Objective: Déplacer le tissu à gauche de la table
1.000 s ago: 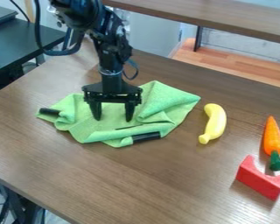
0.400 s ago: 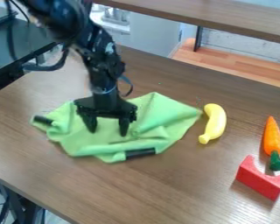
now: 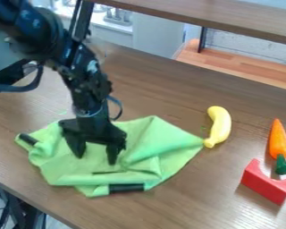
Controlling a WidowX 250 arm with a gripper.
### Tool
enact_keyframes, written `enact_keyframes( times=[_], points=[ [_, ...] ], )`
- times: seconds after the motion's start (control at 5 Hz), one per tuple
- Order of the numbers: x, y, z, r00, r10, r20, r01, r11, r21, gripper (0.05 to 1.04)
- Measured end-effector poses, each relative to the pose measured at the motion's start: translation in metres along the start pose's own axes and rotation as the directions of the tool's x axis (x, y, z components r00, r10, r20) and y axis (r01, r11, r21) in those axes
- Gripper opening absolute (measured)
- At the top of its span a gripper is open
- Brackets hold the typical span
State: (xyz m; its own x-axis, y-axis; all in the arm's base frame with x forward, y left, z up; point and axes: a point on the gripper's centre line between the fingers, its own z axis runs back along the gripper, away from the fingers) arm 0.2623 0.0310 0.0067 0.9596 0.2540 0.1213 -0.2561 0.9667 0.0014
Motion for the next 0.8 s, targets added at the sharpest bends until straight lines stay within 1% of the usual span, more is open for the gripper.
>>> enact_keyframes(
  times=[0.2, 0.4, 0.6, 0.8],
  points=[
    [-0.011, -0.003, 0.002, 1.000, -0.022, -0.007, 0.022, 1.000, 0.002, 0.998],
    [0.007, -0.007, 0.002, 1.000, 0.012, 0.021, -0.012, 1.000, 0.026, 0.999],
    [0.038, -0.013, -0.001, 0.997, 0.065, 0.050, -0.067, 0.997, 0.039, 0.999],
    [0.064, -0.017, -0.003, 0.992, 0.115, 0.060, -0.117, 0.992, 0.042, 0.999]
  ],
)
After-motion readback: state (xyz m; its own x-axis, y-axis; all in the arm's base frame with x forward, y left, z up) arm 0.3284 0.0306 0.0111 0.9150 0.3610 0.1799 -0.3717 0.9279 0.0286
